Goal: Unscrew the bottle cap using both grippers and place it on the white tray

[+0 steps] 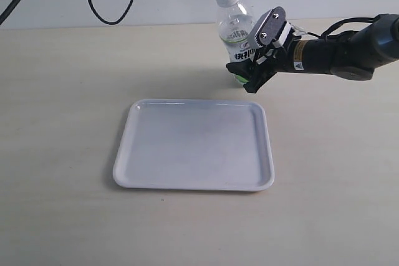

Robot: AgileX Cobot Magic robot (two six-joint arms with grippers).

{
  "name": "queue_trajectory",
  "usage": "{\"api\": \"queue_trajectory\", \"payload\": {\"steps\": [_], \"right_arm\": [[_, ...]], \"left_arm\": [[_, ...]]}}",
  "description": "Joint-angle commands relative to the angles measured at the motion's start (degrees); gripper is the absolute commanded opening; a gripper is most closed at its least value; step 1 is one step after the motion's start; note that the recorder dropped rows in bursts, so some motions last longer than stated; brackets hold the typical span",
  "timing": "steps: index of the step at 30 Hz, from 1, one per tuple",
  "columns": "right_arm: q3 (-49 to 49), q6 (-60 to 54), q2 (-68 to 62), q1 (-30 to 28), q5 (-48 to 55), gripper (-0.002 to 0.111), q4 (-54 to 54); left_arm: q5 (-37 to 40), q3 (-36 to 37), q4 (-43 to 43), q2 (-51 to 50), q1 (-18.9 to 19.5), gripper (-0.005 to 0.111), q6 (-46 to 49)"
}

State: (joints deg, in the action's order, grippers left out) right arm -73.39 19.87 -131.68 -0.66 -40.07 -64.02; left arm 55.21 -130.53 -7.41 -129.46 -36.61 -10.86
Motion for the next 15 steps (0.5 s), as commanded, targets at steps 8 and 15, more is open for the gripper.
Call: {"api": "queue_trajectory", "payload": {"steps": [8,15], "right_arm": [[0.39,-0.16,-0.41,-0.03,1.44,0.0,-0.41],[0.39,-0.16,-0.41,-0.03,1.17,0.0,-0.41]], "left_arm": [[-0.62,-0.26,-0.09,0.08,0.12,0.059,0.35],[-0.08,-0.26,-0.19,0.08,0.12,0.059,0.35]]}}
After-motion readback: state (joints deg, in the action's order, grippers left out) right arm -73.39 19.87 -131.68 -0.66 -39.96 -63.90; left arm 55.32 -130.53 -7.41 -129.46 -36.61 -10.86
